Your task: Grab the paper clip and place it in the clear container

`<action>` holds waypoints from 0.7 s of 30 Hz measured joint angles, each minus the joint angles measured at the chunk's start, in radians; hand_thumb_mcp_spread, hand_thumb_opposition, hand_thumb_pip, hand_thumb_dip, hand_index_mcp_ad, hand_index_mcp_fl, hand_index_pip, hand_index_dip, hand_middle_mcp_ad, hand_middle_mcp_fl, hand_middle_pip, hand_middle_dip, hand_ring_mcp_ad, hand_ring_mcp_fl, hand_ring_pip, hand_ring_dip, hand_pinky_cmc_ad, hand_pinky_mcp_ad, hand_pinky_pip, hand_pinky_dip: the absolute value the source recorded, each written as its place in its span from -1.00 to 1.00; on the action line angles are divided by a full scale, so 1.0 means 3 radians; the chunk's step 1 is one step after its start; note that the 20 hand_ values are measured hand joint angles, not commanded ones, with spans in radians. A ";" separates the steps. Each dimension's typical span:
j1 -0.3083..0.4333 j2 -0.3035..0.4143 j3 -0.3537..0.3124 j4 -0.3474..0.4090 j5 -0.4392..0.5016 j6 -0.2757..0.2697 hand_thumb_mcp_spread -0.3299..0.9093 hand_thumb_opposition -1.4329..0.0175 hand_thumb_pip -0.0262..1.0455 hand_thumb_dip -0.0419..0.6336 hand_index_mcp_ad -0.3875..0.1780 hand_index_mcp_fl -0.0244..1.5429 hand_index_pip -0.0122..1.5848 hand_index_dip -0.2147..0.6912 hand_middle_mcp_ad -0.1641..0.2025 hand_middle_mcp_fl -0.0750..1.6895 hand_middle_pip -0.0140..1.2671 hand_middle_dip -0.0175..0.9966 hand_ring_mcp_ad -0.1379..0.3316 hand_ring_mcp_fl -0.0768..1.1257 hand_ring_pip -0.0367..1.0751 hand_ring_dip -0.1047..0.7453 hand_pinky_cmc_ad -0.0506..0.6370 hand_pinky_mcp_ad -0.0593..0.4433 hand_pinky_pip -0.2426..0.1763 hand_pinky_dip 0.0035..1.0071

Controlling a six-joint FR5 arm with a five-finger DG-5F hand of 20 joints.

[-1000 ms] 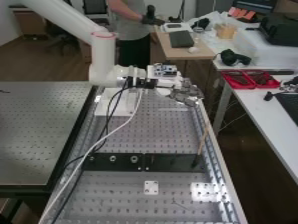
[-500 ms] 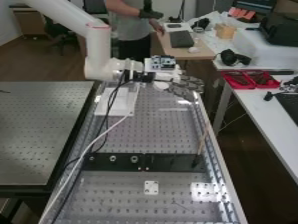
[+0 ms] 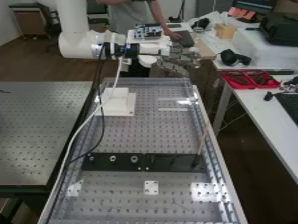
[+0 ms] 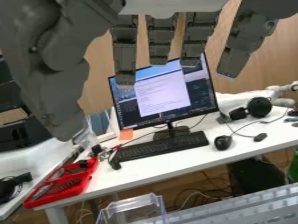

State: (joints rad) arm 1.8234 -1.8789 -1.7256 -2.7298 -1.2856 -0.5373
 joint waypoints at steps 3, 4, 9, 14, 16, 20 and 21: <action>-0.0035 0.0120 0.0010 -0.0229 0.0016 -0.0032 -0.11 -0.05 0.15 -0.24 0.00 -0.86 -0.41 -0.50 0.11 -0.91 -0.79 -0.59 0.09 -0.87 -0.68 -0.53 0.16 0.35 -0.27 -0.07; -0.0043 0.0139 0.0014 -0.0259 0.0017 -0.0035 -0.11 -0.05 0.13 -0.27 0.00 -0.83 -0.48 -0.50 0.11 -0.91 -0.79 -0.59 0.07 -0.87 -0.69 -0.53 0.16 0.35 -0.27 -0.07; -0.0142 0.0309 0.0071 -0.0555 0.0010 -0.0117 -0.11 -0.05 0.02 -0.27 0.00 -0.74 -0.74 -0.50 0.11 -0.91 -0.79 -0.59 0.14 -0.87 -0.74 -0.53 0.16 0.35 -0.27 -0.07; -0.0283 0.0328 0.0162 -0.0721 -0.0053 -0.0156 -0.11 -0.05 0.02 -0.32 0.00 -0.70 -0.79 -0.50 0.13 -0.91 -0.79 -0.59 0.14 -0.87 -0.74 -0.53 0.16 0.40 -0.27 -0.07; -0.0319 0.0327 0.0194 -0.0745 -0.0085 -0.0187 -0.11 -0.05 0.02 -0.32 -0.01 -0.71 -0.82 -0.49 0.13 -0.91 -0.79 -0.59 0.14 -0.87 -0.74 -0.53 0.16 0.41 -0.27 -0.07; -0.0379 0.0328 0.0245 -0.0762 -0.0158 -0.0284 -0.11 -0.05 0.02 -0.32 -0.01 -0.70 -0.84 -0.48 0.13 -0.91 -0.79 -0.59 0.14 -0.87 -0.77 -0.53 0.16 0.41 -0.28 -0.07; -0.0399 0.0331 0.0258 -0.0761 -0.0180 -0.0311 -0.11 -0.05 0.02 -0.32 0.00 -0.70 -0.84 -0.50 0.13 -0.91 -0.79 -0.59 0.14 -0.87 -0.77 -0.53 0.15 0.41 -0.28 -0.07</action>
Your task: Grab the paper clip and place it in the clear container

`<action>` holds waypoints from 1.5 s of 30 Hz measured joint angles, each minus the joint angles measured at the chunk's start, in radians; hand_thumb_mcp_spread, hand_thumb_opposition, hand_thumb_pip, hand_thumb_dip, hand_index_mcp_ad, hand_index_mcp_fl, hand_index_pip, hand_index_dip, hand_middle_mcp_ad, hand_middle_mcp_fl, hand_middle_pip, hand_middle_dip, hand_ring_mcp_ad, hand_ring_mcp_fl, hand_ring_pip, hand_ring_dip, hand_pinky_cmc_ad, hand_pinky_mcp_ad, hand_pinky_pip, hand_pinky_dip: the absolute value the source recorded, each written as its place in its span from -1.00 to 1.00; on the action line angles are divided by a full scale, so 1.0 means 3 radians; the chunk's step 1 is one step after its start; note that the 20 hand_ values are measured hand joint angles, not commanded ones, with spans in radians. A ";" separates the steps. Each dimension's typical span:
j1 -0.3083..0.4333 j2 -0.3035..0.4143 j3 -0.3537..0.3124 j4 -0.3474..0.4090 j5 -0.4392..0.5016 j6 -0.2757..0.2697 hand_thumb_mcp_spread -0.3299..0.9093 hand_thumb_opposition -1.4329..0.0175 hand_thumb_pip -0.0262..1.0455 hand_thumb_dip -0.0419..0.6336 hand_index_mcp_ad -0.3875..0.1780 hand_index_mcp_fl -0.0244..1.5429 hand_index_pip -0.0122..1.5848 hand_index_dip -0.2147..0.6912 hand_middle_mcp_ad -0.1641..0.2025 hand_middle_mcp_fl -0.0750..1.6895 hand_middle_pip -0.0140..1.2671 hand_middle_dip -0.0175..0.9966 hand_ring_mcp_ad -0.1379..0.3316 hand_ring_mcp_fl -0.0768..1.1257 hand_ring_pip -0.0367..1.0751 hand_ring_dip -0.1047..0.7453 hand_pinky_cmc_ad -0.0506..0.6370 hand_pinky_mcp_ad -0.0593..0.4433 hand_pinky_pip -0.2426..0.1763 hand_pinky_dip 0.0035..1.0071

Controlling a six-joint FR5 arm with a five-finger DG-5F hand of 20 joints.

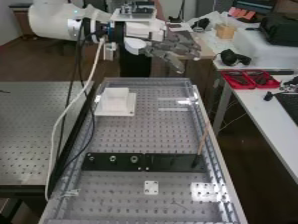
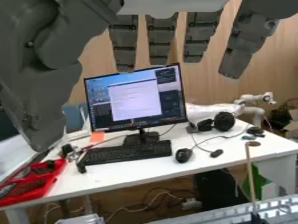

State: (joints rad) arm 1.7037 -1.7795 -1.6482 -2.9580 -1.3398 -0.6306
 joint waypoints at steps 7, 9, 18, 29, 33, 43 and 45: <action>-0.0072 0.0028 0.0020 0.0038 -0.0081 -0.0045 -0.11 -0.05 0.02 -0.36 0.00 -0.71 -0.86 -0.46 0.13 -0.91 -0.79 -0.59 0.14 -0.87 -0.78 -0.51 0.21 0.40 -0.28 -0.07; -0.0096 0.0038 0.0019 0.0056 -0.0096 -0.0058 -0.11 -0.05 0.02 -0.36 0.00 -0.71 -0.86 -0.44 0.13 -0.91 -0.79 -0.59 0.14 -0.87 -0.78 -0.51 0.21 0.40 -0.28 -0.08; -0.0134 0.0103 -0.0002 0.0101 -0.0099 -0.0108 -0.11 -0.05 0.02 -0.36 0.00 -0.71 -0.86 -0.42 0.13 -0.91 -0.79 -0.59 0.14 -0.87 -0.76 -0.49 0.21 0.40 -0.28 -0.08; -0.0180 0.0253 -0.0087 0.0044 -0.0019 -0.0213 -0.11 -0.05 0.03 -0.36 0.00 -0.73 -0.86 -0.41 0.13 -0.91 -0.79 -0.59 0.14 -0.87 -0.77 -0.49 0.21 0.40 -0.28 -0.08; -0.0185 0.0290 -0.0104 0.0027 -0.0024 -0.0250 -0.11 -0.05 0.03 -0.36 0.00 -0.73 -0.86 -0.41 0.13 -0.91 -0.79 -0.59 0.14 -0.87 -0.76 -0.49 0.21 0.40 -0.28 -0.08; -0.0182 0.0308 -0.0112 0.0038 -0.0072 -0.0237 -0.11 -0.04 0.04 -0.36 -0.01 -0.73 -0.85 -0.39 0.13 -0.91 -0.79 -0.59 0.14 -0.87 -0.76 -0.49 0.21 0.40 -0.28 -0.09; -0.0183 0.0308 -0.0111 0.0049 -0.0088 -0.0238 -0.11 -0.03 0.04 -0.36 0.00 -0.73 -0.85 -0.39 0.13 -0.91 -0.79 -0.59 0.14 -0.87 -0.76 -0.49 0.21 0.40 -0.28 -0.09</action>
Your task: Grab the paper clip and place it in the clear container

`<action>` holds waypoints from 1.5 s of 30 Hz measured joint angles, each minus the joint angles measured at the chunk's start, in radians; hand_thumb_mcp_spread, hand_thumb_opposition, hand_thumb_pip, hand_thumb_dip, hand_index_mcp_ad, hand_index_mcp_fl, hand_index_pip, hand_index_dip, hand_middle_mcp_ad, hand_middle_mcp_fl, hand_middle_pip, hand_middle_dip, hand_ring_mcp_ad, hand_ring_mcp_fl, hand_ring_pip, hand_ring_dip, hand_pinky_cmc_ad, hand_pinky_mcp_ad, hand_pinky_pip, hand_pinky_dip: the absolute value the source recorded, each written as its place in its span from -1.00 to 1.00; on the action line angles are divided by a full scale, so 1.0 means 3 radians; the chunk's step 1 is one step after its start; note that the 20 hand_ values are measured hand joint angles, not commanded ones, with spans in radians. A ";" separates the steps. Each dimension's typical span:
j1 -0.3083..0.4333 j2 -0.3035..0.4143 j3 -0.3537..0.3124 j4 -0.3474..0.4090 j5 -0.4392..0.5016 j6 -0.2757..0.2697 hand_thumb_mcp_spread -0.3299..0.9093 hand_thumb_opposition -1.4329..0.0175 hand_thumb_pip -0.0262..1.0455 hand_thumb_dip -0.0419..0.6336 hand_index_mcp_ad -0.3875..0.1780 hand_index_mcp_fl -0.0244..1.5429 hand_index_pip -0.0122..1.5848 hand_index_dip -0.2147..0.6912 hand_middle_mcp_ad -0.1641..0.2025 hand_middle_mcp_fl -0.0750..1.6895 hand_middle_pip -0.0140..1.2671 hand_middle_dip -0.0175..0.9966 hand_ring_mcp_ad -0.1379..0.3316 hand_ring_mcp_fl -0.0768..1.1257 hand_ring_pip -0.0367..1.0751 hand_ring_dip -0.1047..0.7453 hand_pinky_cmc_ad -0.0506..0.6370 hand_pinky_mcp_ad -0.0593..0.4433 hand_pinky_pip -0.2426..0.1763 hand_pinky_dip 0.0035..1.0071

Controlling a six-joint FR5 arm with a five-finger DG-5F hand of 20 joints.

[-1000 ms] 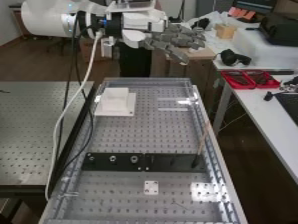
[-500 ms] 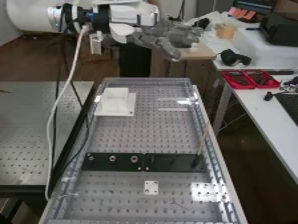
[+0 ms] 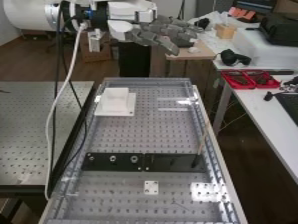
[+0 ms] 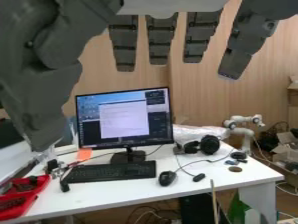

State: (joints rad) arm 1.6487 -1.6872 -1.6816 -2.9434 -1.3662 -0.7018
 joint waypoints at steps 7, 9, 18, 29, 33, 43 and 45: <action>-0.0010 -0.0025 0.0026 -0.0018 -0.0047 0.0009 -0.11 -0.03 0.04 -0.35 0.00 -0.73 -0.85 -0.39 0.13 -0.91 -0.79 -0.59 0.14 -0.87 -0.76 -0.49 0.21 0.40 -0.28 -0.09; -0.0014 -0.0036 0.0032 -0.0025 -0.0063 0.0010 -0.11 -0.03 0.04 -0.35 0.00 -0.73 -0.85 -0.39 0.13 -0.91 -0.79 -0.59 0.14 -0.87 -0.77 -0.49 0.21 0.40 -0.28 -0.09; -0.0026 -0.0026 0.0010 0.0006 -0.0092 0.0008 -0.11 -0.03 0.04 -0.36 0.00 -0.73 -0.85 -0.39 0.13 -0.91 -0.79 -0.59 0.14 -0.87 -0.76 -0.49 0.21 0.40 -0.28 -0.09; -0.0038 0.0001 -0.0034 0.0054 -0.0111 0.0013 -0.11 -0.03 0.04 -0.35 0.00 -0.73 -0.85 -0.39 0.13 -0.91 -0.79 -0.59 0.14 -0.87 -0.76 -0.49 0.21 0.40 -0.28 -0.09; -0.0037 0.0016 -0.0050 0.0065 -0.0112 0.0000 -0.11 -0.03 0.04 -0.36 0.00 -0.75 -0.85 -0.39 0.13 -0.91 -0.79 -0.59 0.14 -0.87 -0.77 -0.49 0.21 0.40 -0.28 -0.08; -0.0038 0.0022 -0.0053 0.0078 -0.0117 -0.0009 -0.11 -0.03 0.05 -0.36 0.00 -0.75 -0.85 -0.39 0.13 -0.91 -0.79 -0.59 0.16 -0.87 -0.77 -0.49 0.21 0.40 -0.28 -0.09; -0.0038 0.0021 -0.0052 0.0077 -0.0120 -0.0010 -0.11 -0.03 0.06 -0.36 0.00 -0.75 -0.85 -0.39 0.13 -0.91 -0.79 -0.59 0.16 -0.87 -0.76 -0.49 0.21 0.40 -0.28 -0.08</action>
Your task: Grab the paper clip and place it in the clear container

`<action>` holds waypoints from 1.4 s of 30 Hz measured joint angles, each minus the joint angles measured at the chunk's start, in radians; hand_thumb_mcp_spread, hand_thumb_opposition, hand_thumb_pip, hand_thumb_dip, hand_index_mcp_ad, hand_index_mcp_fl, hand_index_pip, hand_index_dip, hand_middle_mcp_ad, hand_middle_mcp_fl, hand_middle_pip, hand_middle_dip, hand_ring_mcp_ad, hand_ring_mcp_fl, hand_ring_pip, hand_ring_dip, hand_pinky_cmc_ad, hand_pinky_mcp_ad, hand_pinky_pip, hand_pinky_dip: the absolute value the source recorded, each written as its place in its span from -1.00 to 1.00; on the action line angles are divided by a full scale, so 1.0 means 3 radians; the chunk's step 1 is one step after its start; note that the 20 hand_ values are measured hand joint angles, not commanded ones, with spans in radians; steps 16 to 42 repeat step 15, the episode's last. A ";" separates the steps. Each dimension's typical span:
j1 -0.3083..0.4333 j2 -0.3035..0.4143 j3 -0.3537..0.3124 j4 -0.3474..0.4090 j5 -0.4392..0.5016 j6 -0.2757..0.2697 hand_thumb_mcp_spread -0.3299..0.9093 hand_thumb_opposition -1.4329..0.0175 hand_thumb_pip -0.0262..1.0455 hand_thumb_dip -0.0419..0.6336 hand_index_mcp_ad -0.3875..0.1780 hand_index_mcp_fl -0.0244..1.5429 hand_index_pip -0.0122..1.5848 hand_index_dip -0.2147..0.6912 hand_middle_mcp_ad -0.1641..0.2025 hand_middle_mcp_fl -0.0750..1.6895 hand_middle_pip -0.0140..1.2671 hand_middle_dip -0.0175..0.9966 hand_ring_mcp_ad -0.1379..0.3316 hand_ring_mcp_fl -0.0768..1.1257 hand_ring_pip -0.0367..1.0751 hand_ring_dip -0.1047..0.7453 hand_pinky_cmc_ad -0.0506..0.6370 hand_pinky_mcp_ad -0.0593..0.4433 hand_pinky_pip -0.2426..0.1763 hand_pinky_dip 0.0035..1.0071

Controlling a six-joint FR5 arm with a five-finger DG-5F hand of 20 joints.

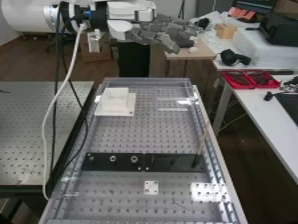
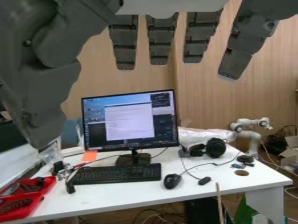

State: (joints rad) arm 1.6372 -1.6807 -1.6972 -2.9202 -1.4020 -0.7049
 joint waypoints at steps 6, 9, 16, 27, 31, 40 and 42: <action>0.0000 -0.0001 0.0002 0.0001 -0.0006 -0.0003 -0.11 -0.03 0.06 -0.36 0.00 -0.75 -0.85 -0.39 0.13 -0.91 -0.79 -0.59 0.16 -0.87 -0.77 -0.49 0.21 0.40 -0.28 -0.08; 0.0002 0.0000 0.0002 0.0005 -0.0002 -0.0007 -0.11 -0.03 0.06 -0.35 0.00 -0.75 -0.85 -0.39 0.13 -0.91 -0.79 -0.59 0.16 -0.87 -0.77 -0.49 0.21 0.42 -0.28 -0.09; 0.0006 0.0004 0.0001 0.0012 0.0005 -0.0007 -0.11 -0.03 0.06 -0.35 0.00 -0.75 -0.85 -0.39 0.13 -0.91 -0.79 -0.59 0.16 -0.87 -0.76 -0.49 0.21 0.40 -0.28 -0.09; 0.0006 0.0004 0.0001 0.0012 0.0005 -0.0007 -0.11 -0.03 0.06 -0.35 0.00 -0.75 -0.85 -0.39 0.13 -0.91 -0.79 -0.59 0.16 -0.87 -0.76 -0.49 0.21 0.40 -0.28 -0.09; 0.0006 0.0004 0.0001 0.0012 0.0005 -0.0007 -0.11 -0.03 0.06 -0.35 0.00 -0.75 -0.85 -0.39 0.13 -0.91 -0.79 -0.59 0.16 -0.87 -0.76 -0.49 0.21 0.40 -0.28 -0.09; 0.0006 0.0004 0.0001 0.0012 0.0005 -0.0007 -0.11 -0.03 0.06 -0.35 0.00 -0.75 -0.85 -0.39 0.13 -0.91 -0.79 -0.59 0.16 -0.87 -0.76 -0.49 0.21 0.40 -0.28 -0.09; 0.0006 0.0004 0.0001 0.0012 0.0005 -0.0007 -0.11 -0.03 0.06 -0.35 0.00 -0.75 -0.85 -0.39 0.13 -0.91 -0.79 -0.59 0.16 -0.87 -0.76 -0.49 0.21 0.40 -0.28 -0.09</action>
